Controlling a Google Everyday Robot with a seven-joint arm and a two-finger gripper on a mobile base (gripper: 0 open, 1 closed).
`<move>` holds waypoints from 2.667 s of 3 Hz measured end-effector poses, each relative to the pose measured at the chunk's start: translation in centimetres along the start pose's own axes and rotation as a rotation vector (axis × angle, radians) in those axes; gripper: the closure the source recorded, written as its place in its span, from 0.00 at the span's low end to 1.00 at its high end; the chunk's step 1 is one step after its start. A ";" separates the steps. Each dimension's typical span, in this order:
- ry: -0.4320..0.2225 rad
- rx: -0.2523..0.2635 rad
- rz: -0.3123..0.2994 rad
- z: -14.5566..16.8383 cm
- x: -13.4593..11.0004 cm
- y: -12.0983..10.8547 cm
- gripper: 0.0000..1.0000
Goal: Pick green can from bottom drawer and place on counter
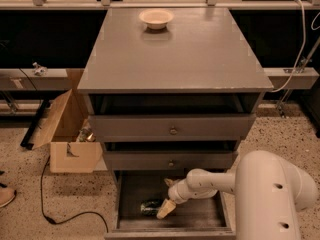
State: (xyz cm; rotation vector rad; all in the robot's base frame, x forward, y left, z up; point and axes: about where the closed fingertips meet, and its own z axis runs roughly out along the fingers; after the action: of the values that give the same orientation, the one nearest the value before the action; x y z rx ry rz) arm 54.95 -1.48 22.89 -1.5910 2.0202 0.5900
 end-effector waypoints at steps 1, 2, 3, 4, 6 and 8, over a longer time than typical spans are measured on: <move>0.027 0.006 -0.009 2.7 1.4 -0.6 0.00; 0.060 0.003 -0.015 5.1 2.4 -0.7 0.00; 0.080 -0.013 -0.015 7.2 3.3 -0.6 0.13; 0.090 -0.049 -0.010 9.8 4.0 0.0 0.44; 0.006 -0.023 -0.056 4.5 1.9 2.2 0.98; -0.255 -0.011 -0.268 -15.0 -7.7 7.8 1.00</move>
Offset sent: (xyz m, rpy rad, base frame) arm 0.0134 0.0164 -0.0828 -0.1013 0.0033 0.0188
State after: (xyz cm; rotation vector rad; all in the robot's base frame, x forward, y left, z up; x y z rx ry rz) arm 47.11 -3.03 39.65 -1.6643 1.5910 0.6632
